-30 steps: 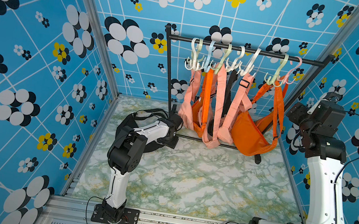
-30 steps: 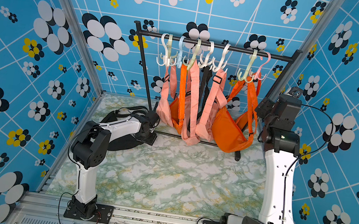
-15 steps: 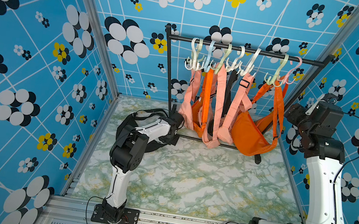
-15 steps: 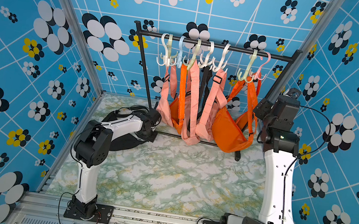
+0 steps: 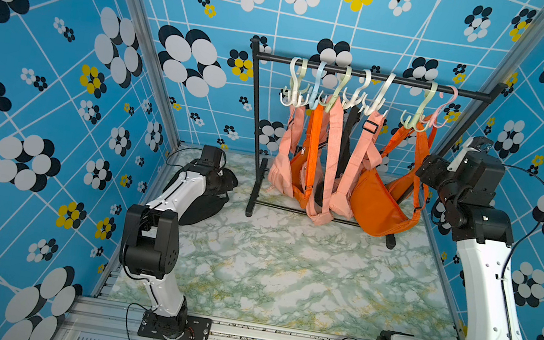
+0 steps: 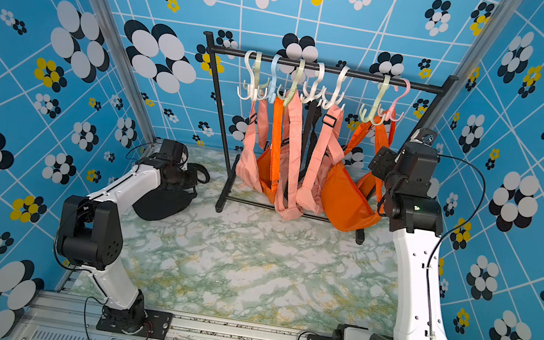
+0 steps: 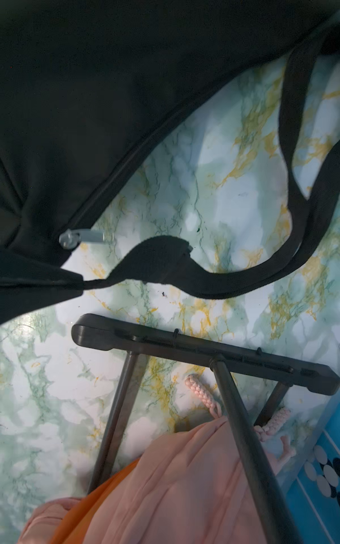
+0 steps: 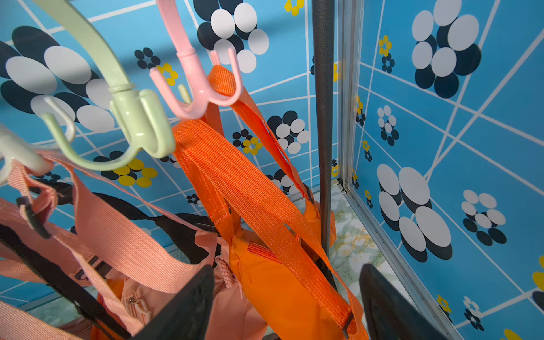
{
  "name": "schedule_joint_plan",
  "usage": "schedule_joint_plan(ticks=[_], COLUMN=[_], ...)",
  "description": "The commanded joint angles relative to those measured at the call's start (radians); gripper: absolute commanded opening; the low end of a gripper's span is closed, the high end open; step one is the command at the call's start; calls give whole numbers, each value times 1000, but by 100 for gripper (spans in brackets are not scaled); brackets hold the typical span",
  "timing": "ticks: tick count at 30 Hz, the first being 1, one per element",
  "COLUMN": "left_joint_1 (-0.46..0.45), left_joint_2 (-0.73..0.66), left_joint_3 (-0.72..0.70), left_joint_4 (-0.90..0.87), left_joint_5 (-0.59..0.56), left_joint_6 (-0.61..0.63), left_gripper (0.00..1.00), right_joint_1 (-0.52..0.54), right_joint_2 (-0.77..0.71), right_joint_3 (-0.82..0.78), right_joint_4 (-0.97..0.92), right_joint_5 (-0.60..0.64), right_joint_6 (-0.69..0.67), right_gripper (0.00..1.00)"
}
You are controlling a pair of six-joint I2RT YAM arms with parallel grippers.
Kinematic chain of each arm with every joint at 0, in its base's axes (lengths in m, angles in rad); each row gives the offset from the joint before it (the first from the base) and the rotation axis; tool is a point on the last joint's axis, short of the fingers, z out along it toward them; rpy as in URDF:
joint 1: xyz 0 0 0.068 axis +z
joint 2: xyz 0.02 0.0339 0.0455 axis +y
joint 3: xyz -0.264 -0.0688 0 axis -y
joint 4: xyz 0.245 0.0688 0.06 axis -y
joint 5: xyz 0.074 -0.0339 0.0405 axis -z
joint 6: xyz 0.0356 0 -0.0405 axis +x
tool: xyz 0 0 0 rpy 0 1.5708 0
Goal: Take the bag off the hook
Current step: Adjust the bag at the center of the board.
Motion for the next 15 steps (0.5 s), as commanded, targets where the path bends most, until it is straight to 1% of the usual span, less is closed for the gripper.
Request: schedule_joint_plan(ticks=[1, 5, 9, 12, 13, 14, 15], left_joint_1=[-12, -41, -83, -96, -95, -94, -92], left_joint_2=[77, 167, 230, 265, 272, 274, 272], left_joint_3=[-7, 57, 149, 197, 204, 207, 206], left_joint_4=[113, 168, 147, 117, 109, 103, 100], left_joint_5=[113, 164, 166, 157, 148, 138, 130], left_joint_6=[-91, -143, -138, -131, -130, -128, -129], left_gripper=[0, 0, 0, 0, 0, 6, 27], right_joint_1=[11, 14, 15, 16, 16, 16, 16], right_joint_2=[-25, -37, -49, -53, -54, -54, -54], right_joint_3=[19, 19, 15, 12, 11, 9, 10], right_joint_4=[-8, -14, -16, -18, -19, -19, -19], right_joint_5=[27, 41, 50, 53, 54, 55, 54], right_joint_6=[-7, -12, -18, -21, -22, -22, -21], right_gripper=[80, 80, 80, 80, 82, 85, 87])
